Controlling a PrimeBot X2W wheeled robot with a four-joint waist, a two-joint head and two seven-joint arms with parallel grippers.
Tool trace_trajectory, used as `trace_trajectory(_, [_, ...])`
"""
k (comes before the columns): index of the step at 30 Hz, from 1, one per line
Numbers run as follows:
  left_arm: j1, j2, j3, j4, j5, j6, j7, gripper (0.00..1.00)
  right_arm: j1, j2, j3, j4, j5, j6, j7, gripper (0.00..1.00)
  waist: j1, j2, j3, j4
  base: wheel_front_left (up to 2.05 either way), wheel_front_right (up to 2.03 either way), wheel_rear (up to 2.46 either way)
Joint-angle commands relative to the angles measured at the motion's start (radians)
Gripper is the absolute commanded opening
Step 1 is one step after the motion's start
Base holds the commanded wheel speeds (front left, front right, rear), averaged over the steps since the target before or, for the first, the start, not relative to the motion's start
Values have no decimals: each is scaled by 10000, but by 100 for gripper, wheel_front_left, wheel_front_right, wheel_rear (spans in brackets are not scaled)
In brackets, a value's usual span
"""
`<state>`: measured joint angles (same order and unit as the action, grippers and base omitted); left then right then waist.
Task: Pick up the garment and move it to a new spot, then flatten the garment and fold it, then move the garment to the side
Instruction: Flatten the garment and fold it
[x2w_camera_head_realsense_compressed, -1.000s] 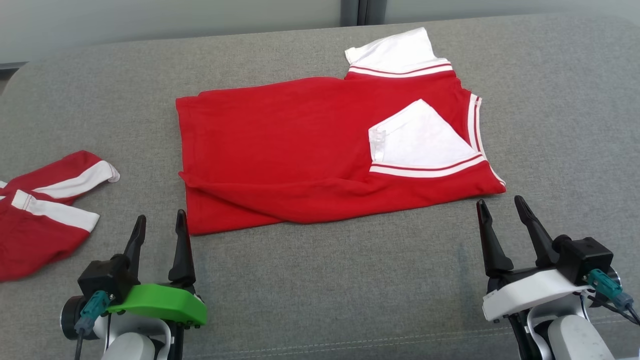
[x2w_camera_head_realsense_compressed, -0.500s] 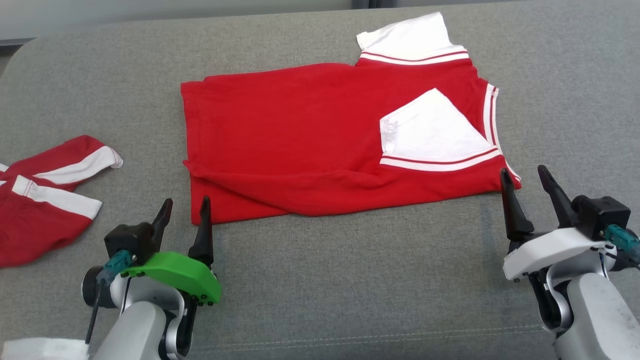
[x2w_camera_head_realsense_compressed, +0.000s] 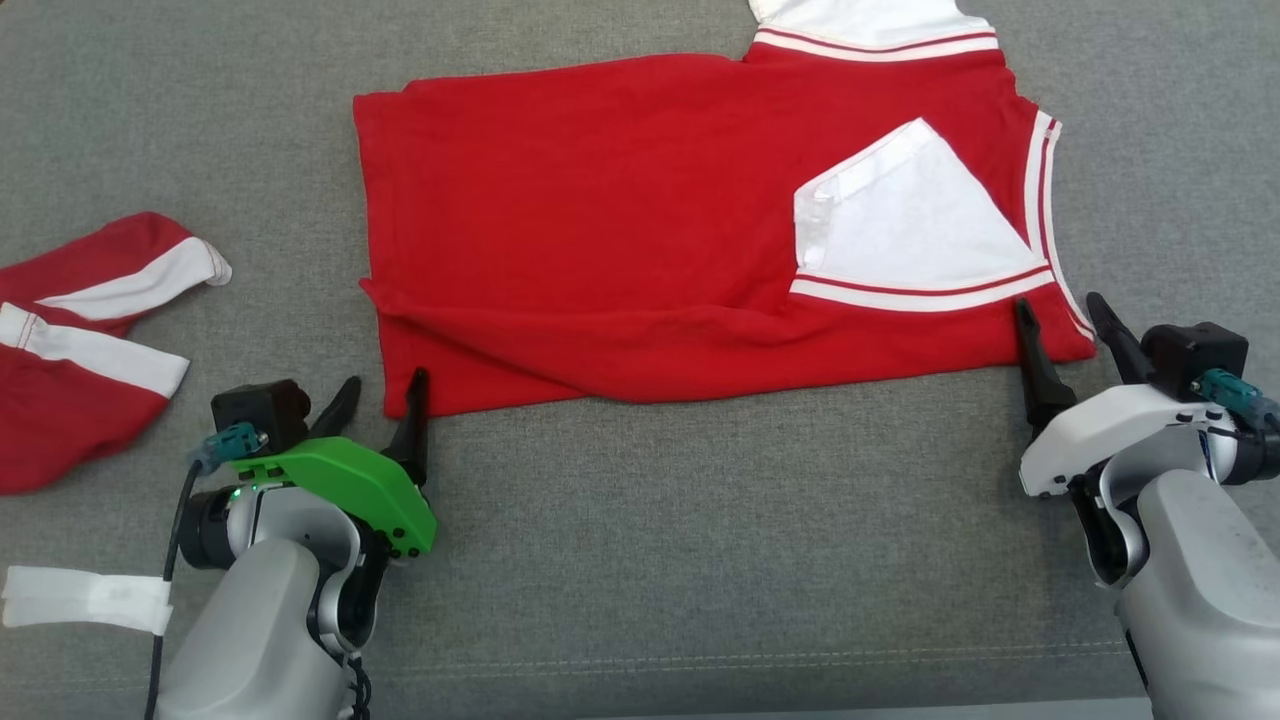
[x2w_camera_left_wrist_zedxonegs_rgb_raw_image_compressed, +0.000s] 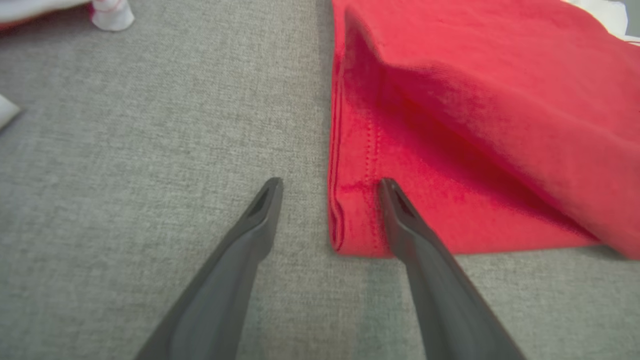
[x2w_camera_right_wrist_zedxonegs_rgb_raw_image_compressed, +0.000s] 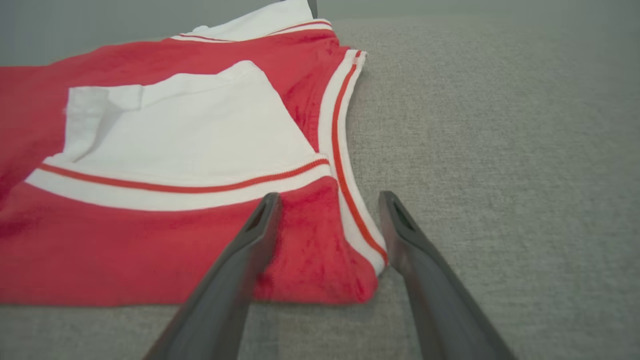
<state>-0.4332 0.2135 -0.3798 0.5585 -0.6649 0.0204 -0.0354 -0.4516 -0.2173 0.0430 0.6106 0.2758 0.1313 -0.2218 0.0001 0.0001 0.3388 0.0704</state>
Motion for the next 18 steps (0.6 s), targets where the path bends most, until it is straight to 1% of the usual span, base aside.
trace_trajectory(1, [-173, -34, 3, 260, -78, -102, 82, 100, -241, -76, 64, 322, 44, -11, -92, 100, -1, -1, 158, 67, 0, 0, 0])
trace_trajectory(7, [-293, -199, -133, 838, -430, -415, 629, 100, -700, -79, 482, 1424, 326, -12, -15, 100, -1, -1, 279, 60, 0, 0, 0])
trace_trajectory(8, [-273, -226, -167, 861, -502, -489, 763, 85, -768, -81, 569, 1539, 401, -12, -35, 47, -1, -1, 289, 57, 0, 0, 0])
trace_trajectory(9, [-270, -240, -180, 829, -553, -545, 838, 34, -808, -64, 670, 1638, 510, -12, -25, 0, -1, -1, 295, 61, 0, 0, 0])
trace_trajectory(10, [-240, -237, -213, 779, -607, -592, 969, 0, -837, -58, 760, 1732, 644, -12, 6, 0, -1, -1, 299, 65, 0, 0, 0])
trace_trajectory(11, [-173, -276, -238, 697, -720, -702, 1077, 0, -860, -87, 829, 1783, 740, -14, -13, 0, -1, -1, 299, 72, 0, 0, 0])
trace_trajectory(13, [-115, -293, -221, 567, -757, -740, 1100, 0, -860, -142, 892, 1808, 837, -15, -42, 0, -1, -1, 295, 84, 0, 0, 0])
trace_trajectory(16, [42, -78, -152, 123, -854, -775, 1209, 0, -774, -278, 1025, 1683, 1230, -18, -133, 0, -1, -1, 272, 111, 0, 0, 0])
trace_trajectory(18, [167, 120, -96, -251, -878, -670, 1273, 0, -665, -362, 1038, 1480, 1492, -18, -209, 0, -1, -1, 246, 127, 0, 0, 0])
